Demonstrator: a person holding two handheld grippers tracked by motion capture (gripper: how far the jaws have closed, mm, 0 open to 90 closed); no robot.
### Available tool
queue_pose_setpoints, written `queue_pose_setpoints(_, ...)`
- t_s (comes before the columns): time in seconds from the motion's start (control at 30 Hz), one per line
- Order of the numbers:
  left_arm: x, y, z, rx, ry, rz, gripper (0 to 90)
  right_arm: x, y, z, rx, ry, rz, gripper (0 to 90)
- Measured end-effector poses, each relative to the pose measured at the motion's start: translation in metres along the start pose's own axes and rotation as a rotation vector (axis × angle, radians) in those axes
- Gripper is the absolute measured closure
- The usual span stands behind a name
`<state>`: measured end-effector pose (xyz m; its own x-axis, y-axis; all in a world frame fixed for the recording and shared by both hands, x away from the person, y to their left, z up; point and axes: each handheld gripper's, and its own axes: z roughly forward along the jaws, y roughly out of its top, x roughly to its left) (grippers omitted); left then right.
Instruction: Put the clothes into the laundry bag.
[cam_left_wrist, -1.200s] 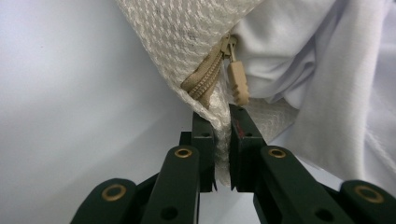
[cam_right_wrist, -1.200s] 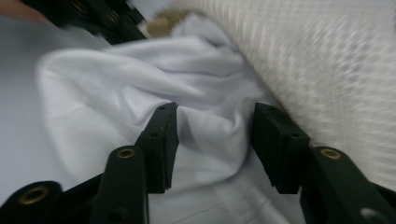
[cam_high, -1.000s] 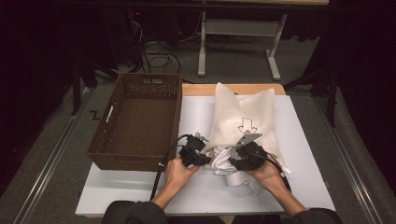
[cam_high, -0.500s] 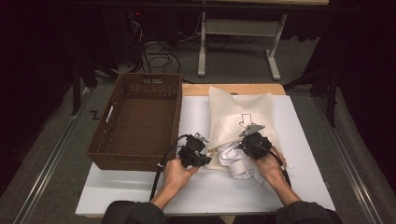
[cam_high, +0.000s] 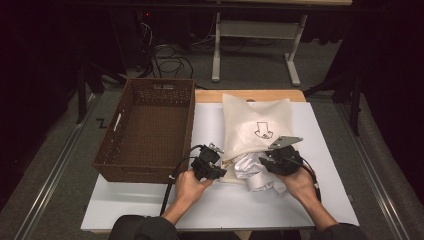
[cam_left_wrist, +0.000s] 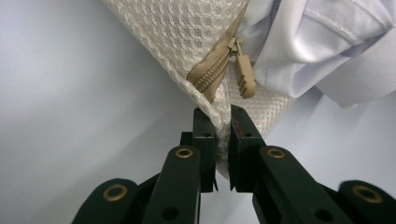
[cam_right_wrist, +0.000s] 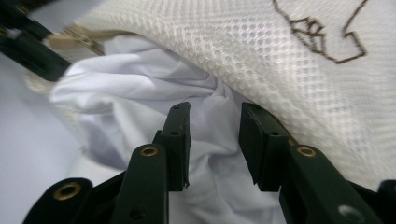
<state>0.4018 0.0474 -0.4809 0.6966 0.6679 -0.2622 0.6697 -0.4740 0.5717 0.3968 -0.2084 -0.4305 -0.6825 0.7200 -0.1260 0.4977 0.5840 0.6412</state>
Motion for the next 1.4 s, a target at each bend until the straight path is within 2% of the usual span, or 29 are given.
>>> queue_pose_setpoints(0.1, 0.0, -0.001, 0.002, 0.001, 0.003, -0.001, 82.7, 0.0, -0.002, -0.011, -0.029, 0.034, 0.007, 60.7)
queue_pose_setpoints(0.23, 0.0, -0.001, 0.003, 0.004, -0.001, -0.004, 82.4, 0.013, 0.001, -0.013, -0.034, 0.078, -0.045, 59.3)
queue_pose_setpoints(0.37, 0.0, -0.001, 0.003, 0.004, -0.004, -0.005, 82.1, 0.024, 0.007, 0.001, 0.005, 0.096, -0.09, 59.9)
queue_pose_setpoints(0.47, -0.001, -0.001, 0.003, -0.003, -0.006, -0.008, 82.0, 0.026, 0.01, 0.019, 0.059, 0.1, -0.085, 59.6)
queue_pose_setpoints(0.5, -0.001, -0.001, 0.003, -0.003, -0.007, -0.007, 82.0, 0.027, 0.01, 0.024, 0.076, 0.098, -0.078, 59.7)
queue_pose_setpoints(0.63, -0.001, -0.001, 0.003, -0.001, -0.011, -0.008, 82.1, 0.03, 0.014, 0.04, 0.122, 0.068, -0.106, 63.5)
queue_pose_setpoints(0.77, -0.003, -0.001, 0.0, 0.008, -0.023, 0.0, 83.4, 0.031, 0.016, 0.045, 0.143, 0.015, -0.137, 83.6)
queue_pose_setpoints(0.8, -0.004, -0.001, -0.001, 0.011, -0.022, 0.004, 83.7, 0.03, 0.016, 0.046, 0.136, -0.003, -0.152, 86.8)
queue_pose_setpoints(0.87, -0.005, 0.0, -0.002, 0.01, -0.025, 0.007, 84.0, 0.027, 0.018, 0.048, 0.124, -0.029, -0.138, 89.0)
queue_pose_setpoints(0.97, -0.006, 0.0, -0.003, 0.015, -0.024, 0.017, 84.5, 0.021, 0.024, 0.049, 0.125, -0.069, -0.108, 89.7)
queue_pose_setpoints(1.1, -0.006, 0.0, -0.004, 0.01, -0.024, 0.021, 84.5, 0.011, 0.032, 0.055, 0.117, -0.139, -0.1, 89.8)
queue_pose_setpoints(1.2, -0.006, -0.001, -0.003, 0.018, -0.014, 0.022, 84.3, 0.012, 0.034, 0.058, 0.126, -0.149, -0.083, 87.1)
queue_pose_setpoints(1.3, -0.004, -0.002, -0.002, 0.021, -0.02, 0.014, 84.1, 0.022, 0.033, 0.052, 0.12, -0.121, -0.139, 78.3)
queue_pose_setpoints(1.4, -0.005, -0.003, -0.001, 0.023, -0.015, 0.019, 83.9, 0.026, 0.031, 0.034, 0.084, -0.065, -0.129, 69.6)
